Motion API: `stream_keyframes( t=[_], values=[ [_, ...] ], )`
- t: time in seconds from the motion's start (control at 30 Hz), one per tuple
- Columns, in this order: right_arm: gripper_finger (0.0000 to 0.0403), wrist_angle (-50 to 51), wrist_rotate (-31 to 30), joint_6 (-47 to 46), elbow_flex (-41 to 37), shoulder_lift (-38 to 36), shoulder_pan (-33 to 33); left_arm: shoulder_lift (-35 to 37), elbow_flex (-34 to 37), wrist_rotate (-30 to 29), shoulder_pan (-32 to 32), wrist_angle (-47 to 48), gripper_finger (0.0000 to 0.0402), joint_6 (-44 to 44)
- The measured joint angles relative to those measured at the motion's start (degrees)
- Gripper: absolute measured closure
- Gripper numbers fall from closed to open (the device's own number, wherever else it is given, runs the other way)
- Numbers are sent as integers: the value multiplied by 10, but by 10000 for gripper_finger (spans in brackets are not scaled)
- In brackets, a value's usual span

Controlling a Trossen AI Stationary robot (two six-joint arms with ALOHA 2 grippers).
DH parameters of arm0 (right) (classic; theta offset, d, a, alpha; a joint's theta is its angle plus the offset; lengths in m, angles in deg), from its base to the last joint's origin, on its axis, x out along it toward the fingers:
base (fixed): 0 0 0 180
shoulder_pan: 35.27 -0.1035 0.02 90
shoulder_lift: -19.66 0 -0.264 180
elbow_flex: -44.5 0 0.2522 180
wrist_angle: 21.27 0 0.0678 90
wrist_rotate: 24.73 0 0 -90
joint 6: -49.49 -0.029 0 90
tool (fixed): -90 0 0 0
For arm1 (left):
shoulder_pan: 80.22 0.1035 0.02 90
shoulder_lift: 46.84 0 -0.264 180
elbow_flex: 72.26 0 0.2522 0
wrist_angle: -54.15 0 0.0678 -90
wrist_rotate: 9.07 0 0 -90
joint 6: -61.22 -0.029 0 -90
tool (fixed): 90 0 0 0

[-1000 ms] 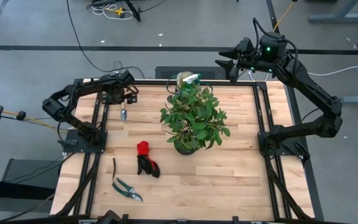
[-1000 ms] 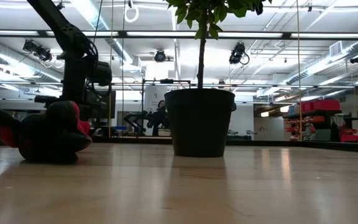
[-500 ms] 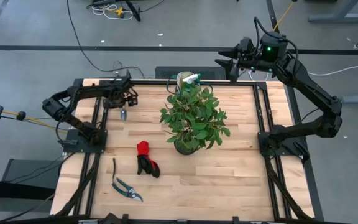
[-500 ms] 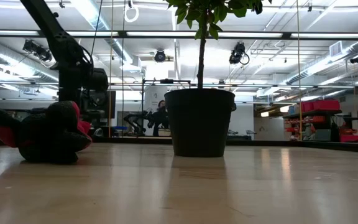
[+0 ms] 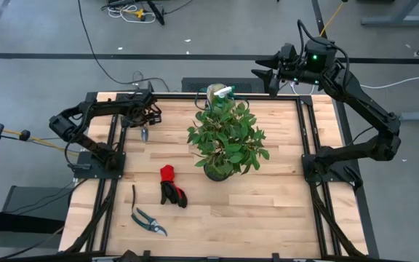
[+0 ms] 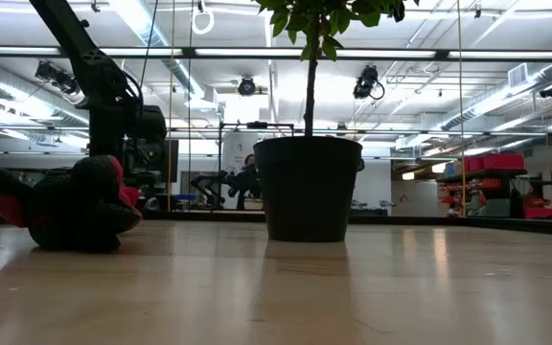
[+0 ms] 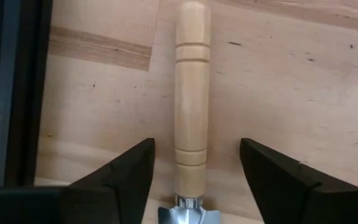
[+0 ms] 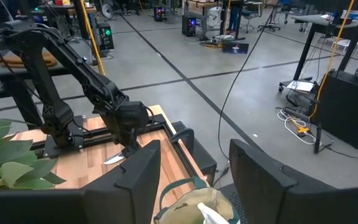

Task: Pick & Place Garden tools in Gardening bag
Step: Put the brown hand trowel into the gardening bag

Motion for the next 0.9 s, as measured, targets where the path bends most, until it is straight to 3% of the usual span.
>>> stream_keyframes(
  t=[0.3, 0.9],
  values=[
    [208, 0, 0, 0, 0, 0, 0, 0, 0, -2, 0, 0, 219, 0],
    [208, 0, 0, 0, 0, 0, 0, 0, 1, -2, 0, 1, 270, 0]
  ],
)
